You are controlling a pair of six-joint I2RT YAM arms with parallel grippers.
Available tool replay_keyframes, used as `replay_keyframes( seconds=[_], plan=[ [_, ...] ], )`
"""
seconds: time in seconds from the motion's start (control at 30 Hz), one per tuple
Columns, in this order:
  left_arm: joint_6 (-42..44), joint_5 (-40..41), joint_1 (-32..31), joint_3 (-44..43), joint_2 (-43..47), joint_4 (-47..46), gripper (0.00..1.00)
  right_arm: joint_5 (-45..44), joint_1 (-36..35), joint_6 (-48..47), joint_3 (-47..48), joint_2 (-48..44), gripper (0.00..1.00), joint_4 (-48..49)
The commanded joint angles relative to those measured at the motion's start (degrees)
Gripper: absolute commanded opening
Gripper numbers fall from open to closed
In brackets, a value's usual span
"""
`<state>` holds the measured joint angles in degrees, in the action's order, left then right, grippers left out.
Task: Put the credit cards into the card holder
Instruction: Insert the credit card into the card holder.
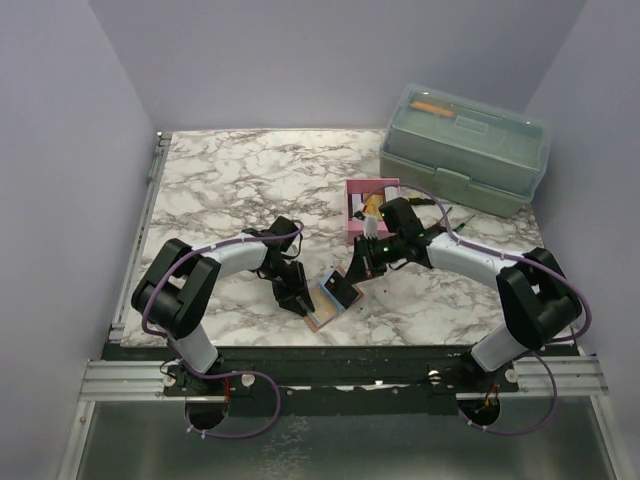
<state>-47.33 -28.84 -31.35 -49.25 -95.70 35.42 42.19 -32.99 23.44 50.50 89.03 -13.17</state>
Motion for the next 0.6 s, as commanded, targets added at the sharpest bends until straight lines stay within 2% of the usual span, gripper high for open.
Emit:
replay_keyframes(
  seconds=[0.0, 0.57],
  plan=[
    [1.92, 5.15, 0.20, 1.64, -1.42, -0.42, 0.37, 1.74, -0.98, -2.64, 0.70, 3.39, 0.00, 2.75],
    [2.94, 5.72, 0.15, 1.34, -1.80, -0.31, 0.36, 3.31, -1.46, -7.70, 3.94, 11.03, 0.00, 1.66]
  ],
)
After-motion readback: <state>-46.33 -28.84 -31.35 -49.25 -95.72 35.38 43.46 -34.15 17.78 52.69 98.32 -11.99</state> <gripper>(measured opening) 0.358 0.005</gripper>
